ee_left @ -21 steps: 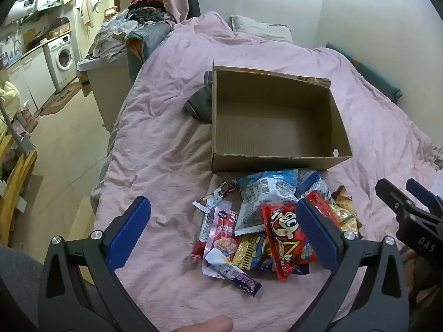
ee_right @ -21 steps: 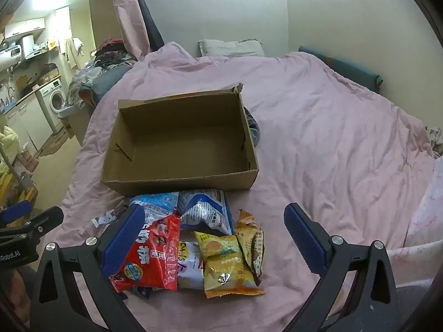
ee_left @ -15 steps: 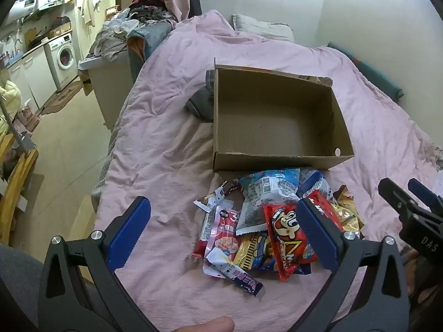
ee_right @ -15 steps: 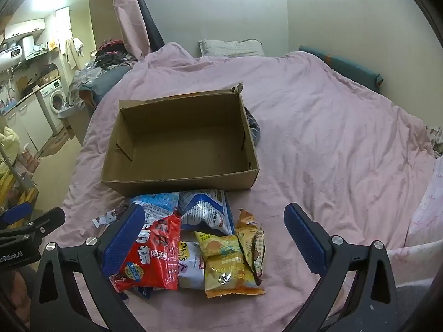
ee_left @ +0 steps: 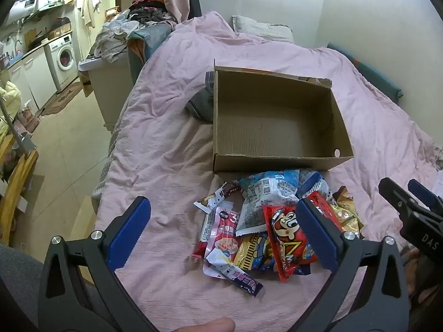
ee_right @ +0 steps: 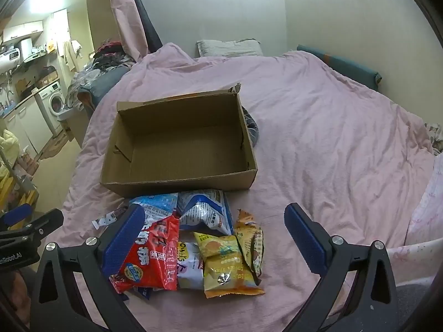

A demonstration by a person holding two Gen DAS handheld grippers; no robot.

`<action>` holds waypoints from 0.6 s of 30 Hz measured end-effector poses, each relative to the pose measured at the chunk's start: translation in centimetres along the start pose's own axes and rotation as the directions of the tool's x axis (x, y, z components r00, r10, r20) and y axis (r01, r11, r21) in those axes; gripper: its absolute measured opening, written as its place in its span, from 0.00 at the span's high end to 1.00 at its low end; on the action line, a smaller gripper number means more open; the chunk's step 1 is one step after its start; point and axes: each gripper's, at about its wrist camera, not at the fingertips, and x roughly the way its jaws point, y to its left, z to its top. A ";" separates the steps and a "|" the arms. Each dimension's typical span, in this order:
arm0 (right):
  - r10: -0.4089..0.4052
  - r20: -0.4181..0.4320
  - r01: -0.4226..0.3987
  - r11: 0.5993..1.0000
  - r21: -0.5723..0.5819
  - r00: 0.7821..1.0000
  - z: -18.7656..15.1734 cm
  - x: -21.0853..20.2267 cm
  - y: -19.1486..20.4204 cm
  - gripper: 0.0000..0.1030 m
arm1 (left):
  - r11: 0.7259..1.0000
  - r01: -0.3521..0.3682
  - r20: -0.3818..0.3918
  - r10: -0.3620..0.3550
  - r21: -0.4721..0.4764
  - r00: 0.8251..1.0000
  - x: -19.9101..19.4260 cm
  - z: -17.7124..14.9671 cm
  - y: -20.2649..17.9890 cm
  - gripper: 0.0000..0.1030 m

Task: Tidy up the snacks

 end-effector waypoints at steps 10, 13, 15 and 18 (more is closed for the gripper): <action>0.003 0.000 -0.003 1.000 0.003 1.000 0.1 -0.1 -0.1 0.00 | 1.000 0.000 0.001 0.000 0.000 1.000 0.0 0.1 -0.1 0.00; 0.001 0.002 -0.001 1.000 0.003 1.000 0.0 -0.1 -0.1 0.00 | 1.000 0.000 0.002 0.000 0.001 1.000 0.0 0.0 -0.1 0.00; 0.000 0.002 0.000 1.000 0.002 1.000 0.1 -0.1 -0.1 0.00 | 1.000 0.001 0.002 -0.001 0.003 1.000 -0.1 0.0 -0.1 0.00; 0.000 0.001 0.000 1.000 0.003 1.000 0.1 -0.1 -0.1 0.00 | 1.000 0.001 0.002 -0.001 0.001 1.000 0.0 0.0 0.0 0.00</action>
